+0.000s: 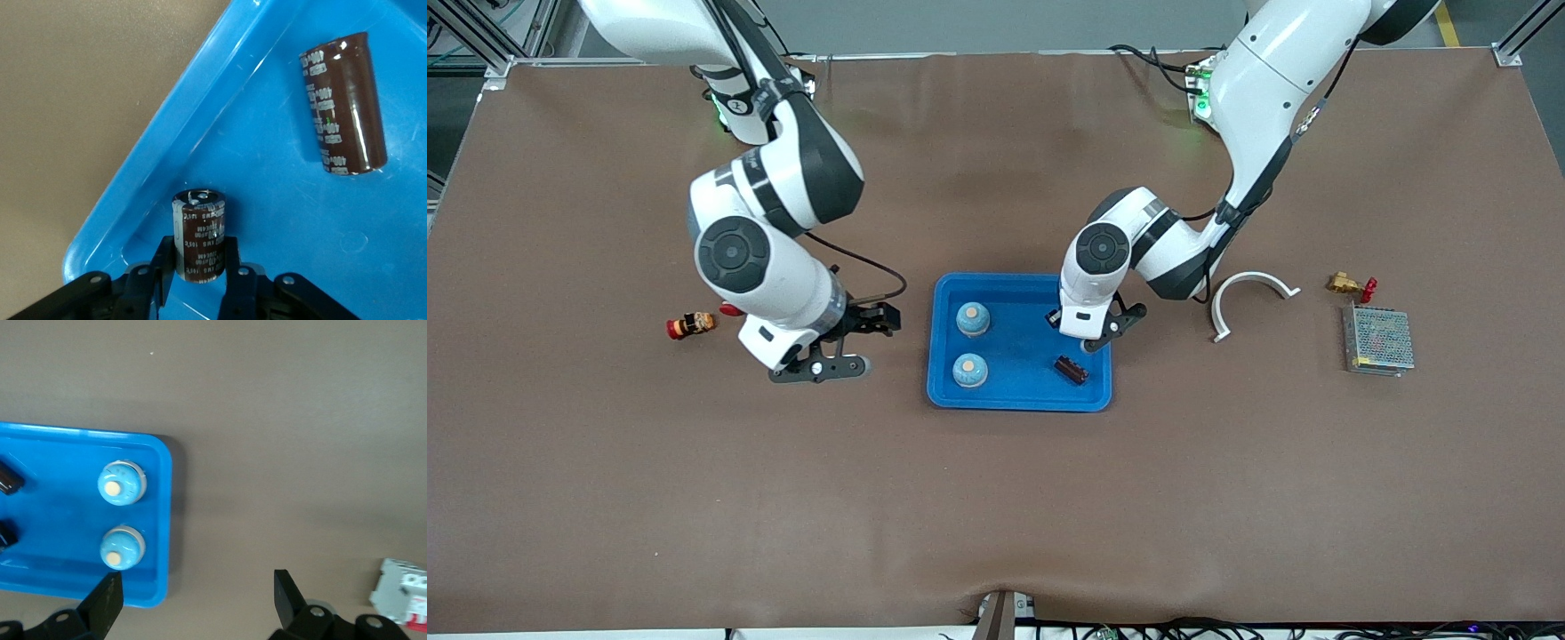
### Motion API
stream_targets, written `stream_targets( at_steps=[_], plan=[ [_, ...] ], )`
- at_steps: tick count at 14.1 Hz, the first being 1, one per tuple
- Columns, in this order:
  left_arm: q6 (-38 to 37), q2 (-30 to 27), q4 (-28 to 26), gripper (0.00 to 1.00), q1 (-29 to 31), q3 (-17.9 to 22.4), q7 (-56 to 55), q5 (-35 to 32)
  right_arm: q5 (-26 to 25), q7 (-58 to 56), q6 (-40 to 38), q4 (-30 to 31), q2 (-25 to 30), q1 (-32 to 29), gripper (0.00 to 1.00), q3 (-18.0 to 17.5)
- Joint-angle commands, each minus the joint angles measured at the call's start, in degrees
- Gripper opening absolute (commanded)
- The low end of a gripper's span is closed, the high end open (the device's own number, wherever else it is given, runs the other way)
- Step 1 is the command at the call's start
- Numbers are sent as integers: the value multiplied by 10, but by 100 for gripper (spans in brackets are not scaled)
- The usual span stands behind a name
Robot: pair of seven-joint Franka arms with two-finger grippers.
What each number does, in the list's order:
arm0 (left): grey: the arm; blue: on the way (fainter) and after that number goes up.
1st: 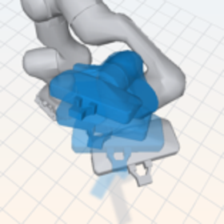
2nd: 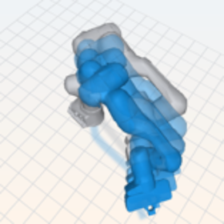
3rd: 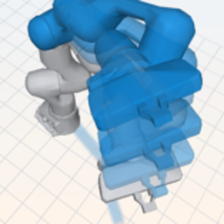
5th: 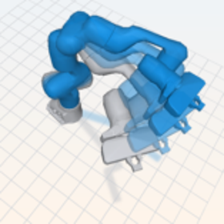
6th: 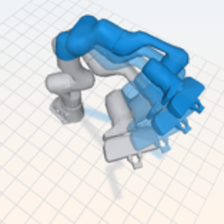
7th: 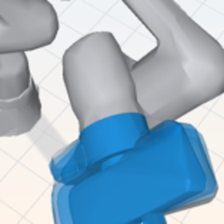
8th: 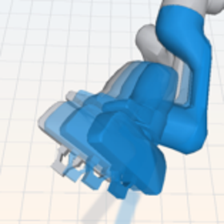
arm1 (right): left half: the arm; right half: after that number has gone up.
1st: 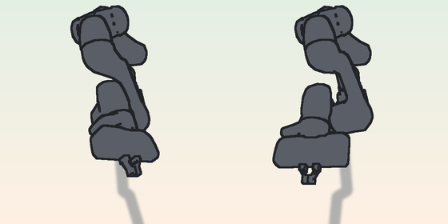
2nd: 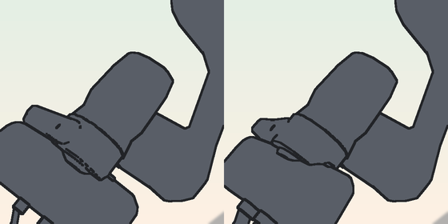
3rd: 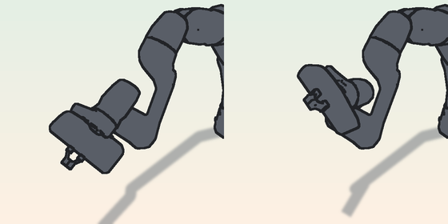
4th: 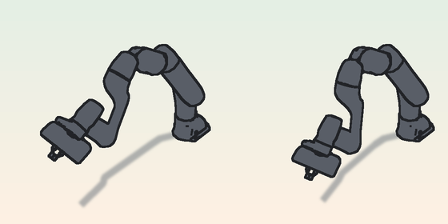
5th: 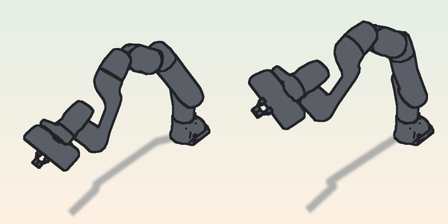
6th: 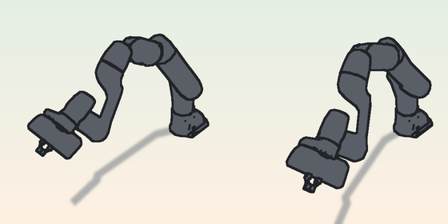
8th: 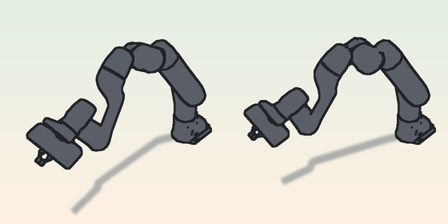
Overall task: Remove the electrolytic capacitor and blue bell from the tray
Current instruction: 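Grasp the brown capacitor with the left gripper while the right gripper lowers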
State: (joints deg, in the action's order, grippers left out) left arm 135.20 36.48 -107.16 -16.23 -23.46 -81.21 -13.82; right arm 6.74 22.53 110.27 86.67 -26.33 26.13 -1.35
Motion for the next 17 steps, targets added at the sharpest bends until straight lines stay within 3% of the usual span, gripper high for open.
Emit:
stream_targets(
  at_steps=[1, 8, 12, 17],
  plan=[
    [-4, -3, 13, 0, -6, 4, -17, -16, 3, 37, 20, -5, -14, 28, 100, 6],
    [-173, -71, 113, 0, 14, 4, 64, -19, 5, 38, 35, -5, -32, 38, 100, 6],
    [-215, -122, 114, 0, 104, -1, 219, -10, 8, 57, 66, -5, -61, 66, 100, 6],
    [-250, -139, 113, 0, 208, -2, 401, 8, 7, 87, 74, -5, -76, 96, 100, 6]
  ],
)
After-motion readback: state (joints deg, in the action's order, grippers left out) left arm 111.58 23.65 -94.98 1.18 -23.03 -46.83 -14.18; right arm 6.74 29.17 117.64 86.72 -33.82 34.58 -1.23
